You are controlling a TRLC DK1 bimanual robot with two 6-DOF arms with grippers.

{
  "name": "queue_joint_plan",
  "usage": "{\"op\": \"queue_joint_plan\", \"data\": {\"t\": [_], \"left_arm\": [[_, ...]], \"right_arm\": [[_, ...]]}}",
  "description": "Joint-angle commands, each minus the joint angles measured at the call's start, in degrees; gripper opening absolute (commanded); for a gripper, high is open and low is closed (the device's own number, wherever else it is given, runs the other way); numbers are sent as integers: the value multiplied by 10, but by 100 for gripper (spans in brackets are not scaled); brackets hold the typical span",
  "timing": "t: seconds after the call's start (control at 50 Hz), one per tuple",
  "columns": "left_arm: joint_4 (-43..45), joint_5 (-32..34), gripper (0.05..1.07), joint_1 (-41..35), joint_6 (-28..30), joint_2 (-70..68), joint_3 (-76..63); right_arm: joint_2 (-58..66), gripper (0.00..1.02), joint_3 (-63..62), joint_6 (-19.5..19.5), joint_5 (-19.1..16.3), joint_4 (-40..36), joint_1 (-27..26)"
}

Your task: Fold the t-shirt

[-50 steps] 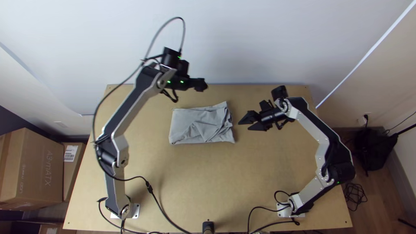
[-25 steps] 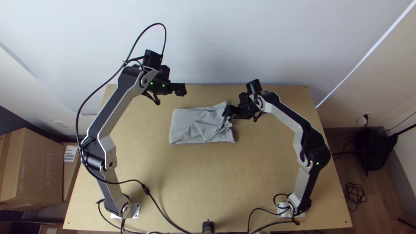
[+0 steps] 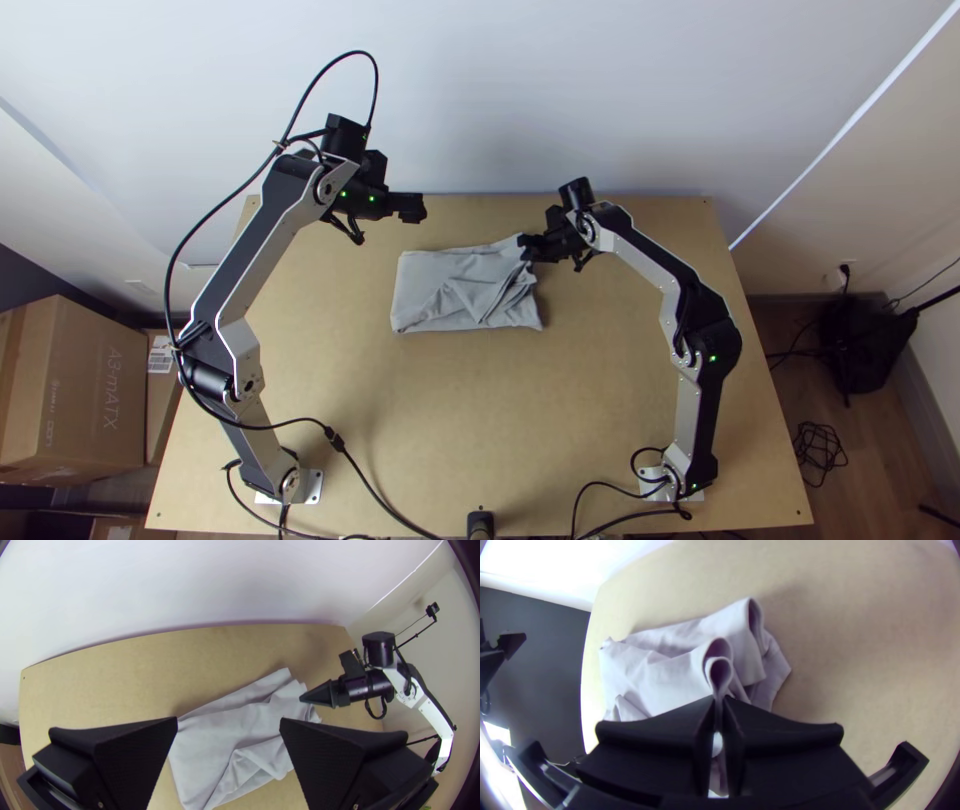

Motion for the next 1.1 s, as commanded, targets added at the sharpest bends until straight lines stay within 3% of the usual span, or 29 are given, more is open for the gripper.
{"op": "queue_joint_plan", "data": {"t": [0.0, 0.14, 0.18, 0.24, 0.26, 0.28, 0.46, 0.66, 1.08], "left_arm": [[-10, -1, 103, 5, 9, -16, -10], [-15, -1, 103, 6, 10, -17, -11], [-16, -1, 103, 6, 9, -17, -11], [-18, -1, 103, 6, 9, -18, -11], [-19, -1, 103, 6, 9, -19, -11], [-19, -1, 103, 6, 9, -20, -11], [-22, -1, 103, 11, 9, -25, -17], [-22, -1, 103, 16, 10, -25, -17], [-22, -1, 103, 11, 3, -32, -19]], "right_arm": [[18, 2, 43, 13, 16, 7, -20], [46, 4, 93, 25, 17, 7, -30], [58, 22, 101, 31, 18, 7, -32], [65, 84, 100, 31, 20, 3, -34], [65, 96, 99, 31, 21, -1, -35], [64, 99, 98, 32, 25, -7, -37], [-22, 99, 25, 52, 25, -55, -50], [-122, 99, -81, 80, 24, -97, -6], [-47, 95, -61, 88, 17, -91, 82]]}}
